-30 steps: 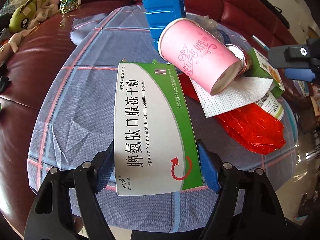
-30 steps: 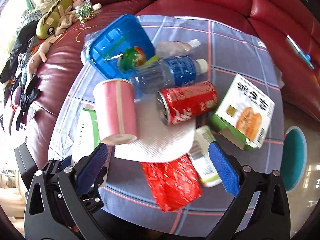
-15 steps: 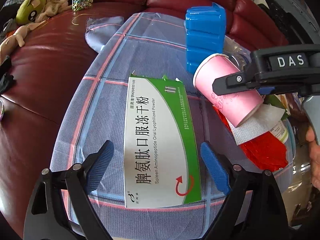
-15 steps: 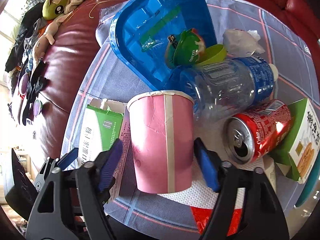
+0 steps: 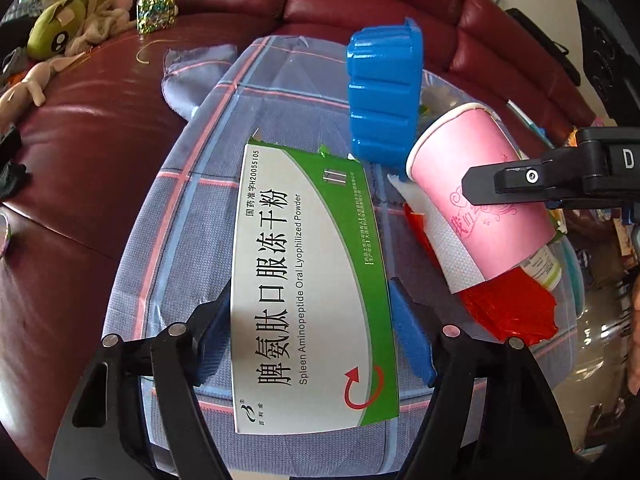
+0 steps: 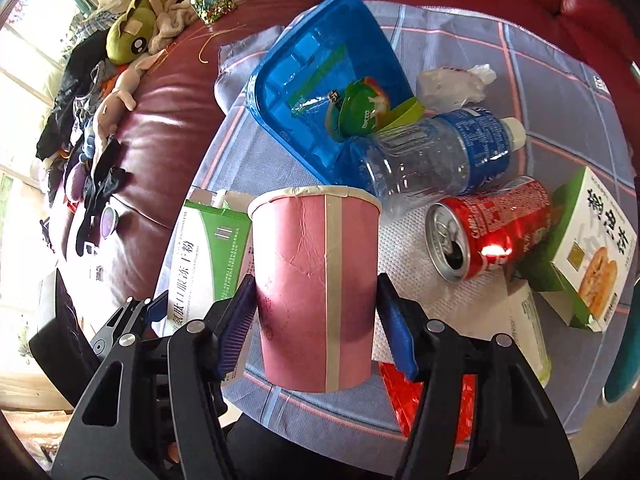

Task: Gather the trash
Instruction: 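Carry both items over the teal bin and open both tools to drop them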

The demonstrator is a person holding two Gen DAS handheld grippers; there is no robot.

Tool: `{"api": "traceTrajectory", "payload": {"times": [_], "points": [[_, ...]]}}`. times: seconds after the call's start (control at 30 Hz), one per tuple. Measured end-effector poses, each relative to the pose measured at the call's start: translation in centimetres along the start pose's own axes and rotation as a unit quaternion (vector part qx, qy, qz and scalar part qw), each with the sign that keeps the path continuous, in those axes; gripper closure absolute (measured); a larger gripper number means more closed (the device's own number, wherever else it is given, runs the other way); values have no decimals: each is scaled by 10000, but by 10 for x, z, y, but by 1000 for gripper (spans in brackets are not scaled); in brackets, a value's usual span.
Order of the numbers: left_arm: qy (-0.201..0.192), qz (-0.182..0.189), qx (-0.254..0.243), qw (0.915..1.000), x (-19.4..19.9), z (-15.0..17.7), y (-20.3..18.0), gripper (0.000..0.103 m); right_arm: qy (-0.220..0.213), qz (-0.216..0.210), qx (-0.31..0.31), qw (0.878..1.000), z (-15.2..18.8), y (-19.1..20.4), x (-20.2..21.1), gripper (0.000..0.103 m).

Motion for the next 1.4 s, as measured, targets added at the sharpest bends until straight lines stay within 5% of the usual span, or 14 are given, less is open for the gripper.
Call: {"api": "traceTrajectory", "payload": {"times": [0.2,0.43,0.63,0.87,1.13,1.4], "points": [[-397,170,-415,9982,47,-17,-48,30,-490,-143,-411,9979,11,-52,54,46],[-297,839,-1348,9869,39,-44,-163,30,-953,165,-1462,9845,39,-185,103,46],[97,1456,-1967,9695,-11,-51,-274,30,-1112,641,-2559,9581,92,-326,124,46],[869,1937,-2661,9403,-89,-29,-398,30,-1140,930,-3536,9237,164,-446,130,46],[1883,2081,-3130,9073,-188,17,-487,29,-987,946,-4091,9022,207,-518,102,45],[2777,1919,-3176,8861,-282,56,-522,28,-683,975,-4336,8932,219,-554,67,45]]}}
Point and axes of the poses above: each gripper's, at about its wrist camera, not at the fingertips, and x roughly against the way its jaws point, y to its left, z to its underside, the point moved 10 cm from there along -x, roughly the way its jaws point, and after that the axes turned 15 degrees about z, right-handed, at the moved point
